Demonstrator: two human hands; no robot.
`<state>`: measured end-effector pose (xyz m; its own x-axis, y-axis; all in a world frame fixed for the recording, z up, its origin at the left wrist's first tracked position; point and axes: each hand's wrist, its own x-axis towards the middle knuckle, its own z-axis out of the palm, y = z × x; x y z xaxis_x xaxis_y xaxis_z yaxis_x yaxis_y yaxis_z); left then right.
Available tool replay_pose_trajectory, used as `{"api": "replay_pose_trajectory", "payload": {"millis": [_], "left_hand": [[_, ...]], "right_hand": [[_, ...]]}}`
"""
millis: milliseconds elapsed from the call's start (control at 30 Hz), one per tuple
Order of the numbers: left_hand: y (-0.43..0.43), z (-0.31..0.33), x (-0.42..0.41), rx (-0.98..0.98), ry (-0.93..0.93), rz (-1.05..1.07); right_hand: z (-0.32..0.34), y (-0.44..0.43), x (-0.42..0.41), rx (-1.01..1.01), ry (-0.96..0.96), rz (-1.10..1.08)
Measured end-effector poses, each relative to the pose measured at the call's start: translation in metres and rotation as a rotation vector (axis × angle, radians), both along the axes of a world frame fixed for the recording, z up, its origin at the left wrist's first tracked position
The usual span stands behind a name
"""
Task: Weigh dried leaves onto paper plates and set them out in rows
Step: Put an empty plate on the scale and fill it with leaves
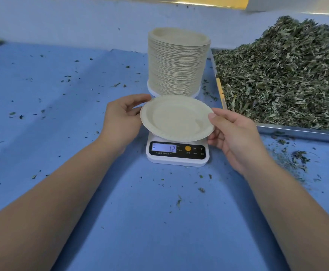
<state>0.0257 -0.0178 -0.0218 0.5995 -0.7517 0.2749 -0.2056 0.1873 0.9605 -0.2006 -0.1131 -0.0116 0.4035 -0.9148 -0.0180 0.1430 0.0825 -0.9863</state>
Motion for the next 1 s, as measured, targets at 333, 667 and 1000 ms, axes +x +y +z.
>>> {"api": "replay_pose_trajectory", "payload": {"millis": [333,667,1000], "left_hand": [[-0.011,-0.008,0.011,0.143,-0.065,0.078],[-0.01,-0.011,0.01,0.22,-0.076,0.109],[-0.008,-0.009,0.011,0.148,0.149,0.146]], "right_hand": [[-0.01,-0.01,-0.001,-0.194,0.132,-0.009],[-0.014,-0.009,-0.005,-0.41,0.335,-0.134],[-0.012,-0.002,-0.006,-0.619,0.361,-0.219]]}}
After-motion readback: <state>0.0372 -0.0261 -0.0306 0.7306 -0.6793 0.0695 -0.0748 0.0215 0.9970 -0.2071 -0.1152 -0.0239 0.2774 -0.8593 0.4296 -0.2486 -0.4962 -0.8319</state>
